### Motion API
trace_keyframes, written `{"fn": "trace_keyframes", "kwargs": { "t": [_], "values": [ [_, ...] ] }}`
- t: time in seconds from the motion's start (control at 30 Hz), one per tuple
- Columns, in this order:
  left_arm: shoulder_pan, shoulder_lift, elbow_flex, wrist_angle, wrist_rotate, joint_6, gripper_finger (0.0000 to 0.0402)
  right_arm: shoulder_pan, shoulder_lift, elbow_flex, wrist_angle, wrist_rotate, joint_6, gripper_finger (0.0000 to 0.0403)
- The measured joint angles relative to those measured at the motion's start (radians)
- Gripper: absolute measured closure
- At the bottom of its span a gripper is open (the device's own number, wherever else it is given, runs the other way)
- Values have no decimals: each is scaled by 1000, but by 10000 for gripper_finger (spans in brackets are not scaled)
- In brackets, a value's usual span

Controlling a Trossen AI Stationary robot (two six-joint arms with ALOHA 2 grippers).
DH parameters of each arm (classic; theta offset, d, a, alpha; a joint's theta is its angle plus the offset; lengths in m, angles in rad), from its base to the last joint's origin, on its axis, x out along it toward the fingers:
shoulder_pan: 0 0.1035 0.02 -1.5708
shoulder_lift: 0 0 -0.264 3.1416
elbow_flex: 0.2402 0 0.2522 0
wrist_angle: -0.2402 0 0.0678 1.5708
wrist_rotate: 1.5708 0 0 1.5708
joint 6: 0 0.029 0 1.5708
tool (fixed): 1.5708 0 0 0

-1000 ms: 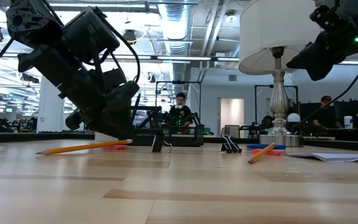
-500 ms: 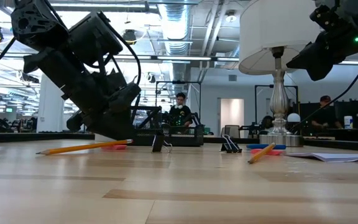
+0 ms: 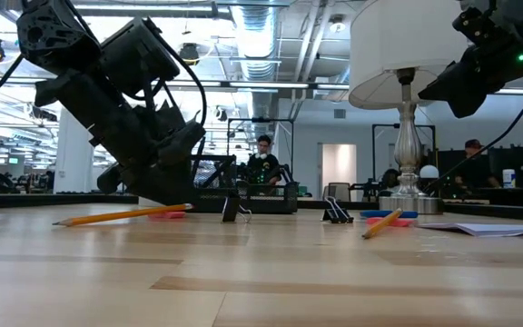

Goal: Pick and place office supplies into organizer
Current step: Put the left yellow pencil into the black desk organizer

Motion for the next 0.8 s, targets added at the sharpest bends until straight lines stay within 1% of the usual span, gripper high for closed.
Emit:
{"fn": "trace_keyframes", "kwargs": {
  "t": [0.4,0.53,0.67,0.8],
  "values": [
    [5,0,0,-22,2,0,258,0,0,0,0,0,0,270],
    [18,0,0,-22,23,1,258,0,0,0,0,0,0,268],
    [30,0,4,-23,44,17,258,0,0,0,0,0,0,270],
    [32,0,22,-22,44,50,258,0,0,0,-1,0,0,269]
  ]
}}
